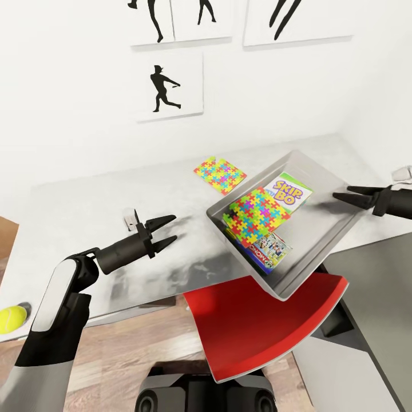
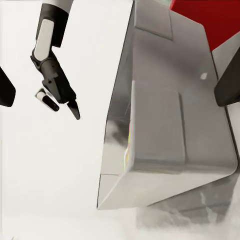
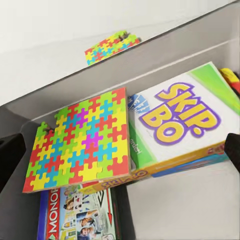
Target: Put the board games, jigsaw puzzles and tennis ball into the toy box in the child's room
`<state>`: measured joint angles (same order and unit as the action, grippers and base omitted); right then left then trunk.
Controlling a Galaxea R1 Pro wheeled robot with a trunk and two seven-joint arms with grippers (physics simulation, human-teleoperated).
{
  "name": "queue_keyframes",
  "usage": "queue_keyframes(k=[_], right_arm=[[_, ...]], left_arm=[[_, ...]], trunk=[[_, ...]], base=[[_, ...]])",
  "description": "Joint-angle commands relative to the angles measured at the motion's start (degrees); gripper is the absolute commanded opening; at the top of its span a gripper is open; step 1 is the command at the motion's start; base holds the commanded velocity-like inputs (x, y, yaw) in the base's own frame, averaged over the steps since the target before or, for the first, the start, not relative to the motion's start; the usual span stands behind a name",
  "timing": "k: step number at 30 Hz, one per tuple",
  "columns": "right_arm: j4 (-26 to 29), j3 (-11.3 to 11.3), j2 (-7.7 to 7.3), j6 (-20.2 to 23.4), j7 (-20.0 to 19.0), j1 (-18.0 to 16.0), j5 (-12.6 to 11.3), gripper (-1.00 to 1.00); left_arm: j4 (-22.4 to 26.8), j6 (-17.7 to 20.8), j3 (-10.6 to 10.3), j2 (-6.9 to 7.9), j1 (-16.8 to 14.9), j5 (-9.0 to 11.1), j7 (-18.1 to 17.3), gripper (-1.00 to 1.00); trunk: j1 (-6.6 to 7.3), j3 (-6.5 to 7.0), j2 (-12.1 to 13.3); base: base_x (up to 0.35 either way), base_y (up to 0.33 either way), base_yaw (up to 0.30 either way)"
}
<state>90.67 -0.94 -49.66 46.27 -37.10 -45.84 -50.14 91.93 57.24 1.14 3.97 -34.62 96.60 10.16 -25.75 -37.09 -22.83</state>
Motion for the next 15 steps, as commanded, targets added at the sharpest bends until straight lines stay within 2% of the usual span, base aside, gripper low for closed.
queue_keyframes(k=[1, 4, 5, 7, 11, 15], right_arm=[[0.3, -2.2, 0.27, -0.2, -0.1, 1.2, -0.1, 1.00], [0.9, -7.0, 1.05, -1.2, -0.1, 3.7, -0.2, 1.00], [0.9, -7.0, 1.05, -1.2, -0.1, 3.7, -0.2, 1.00], [1.2, -8.9, 1.37, -1.6, -0.2, 4.7, -0.2, 1.00], [1.4, -10.4, 1.69, -2.0, -0.2, 5.6, -0.2, 1.00], [1.5, -10.8, 1.81, -1.8, -0.2, 5.9, -0.2, 1.00]], left_arm=[[0.0, 0.2, -0.1, 0.03, 0.0, 0.6, 0.1, 1.00], [0.1, 0.2, -0.3, 0.17, 0.0, 0.5, -1.9, 1.00], [0.1, 0.2, -0.3, 0.17, 0.0, 0.5, -1.9, 1.00], [0.1, 0.2, -0.4, 0.26, 0.0, 0.4, -3.3, 1.00], [0.1, 0.2, -0.6, 0.32, 0.0, 0.4, -4.6, 1.00], [0.1, 0.2, -0.6, 0.32, 0.0, 0.3, -5.1, 1.00]], trunk=[[-0.03, -0.07, -0.1], [-0.03, -0.07, -0.1], [-0.03, -0.07, -0.1], [-0.03, -0.07, -0.1], [-0.03, -0.07, -0.1], [-0.03, -0.07, -0.1]], base=[[0.000, 0.000, 0.000], [0.000, 0.000, 0.000], [0.000, 0.000, 0.000], [0.000, 0.000, 0.000], [0.000, 0.000, 0.000], [0.000, 0.000, 0.000]])
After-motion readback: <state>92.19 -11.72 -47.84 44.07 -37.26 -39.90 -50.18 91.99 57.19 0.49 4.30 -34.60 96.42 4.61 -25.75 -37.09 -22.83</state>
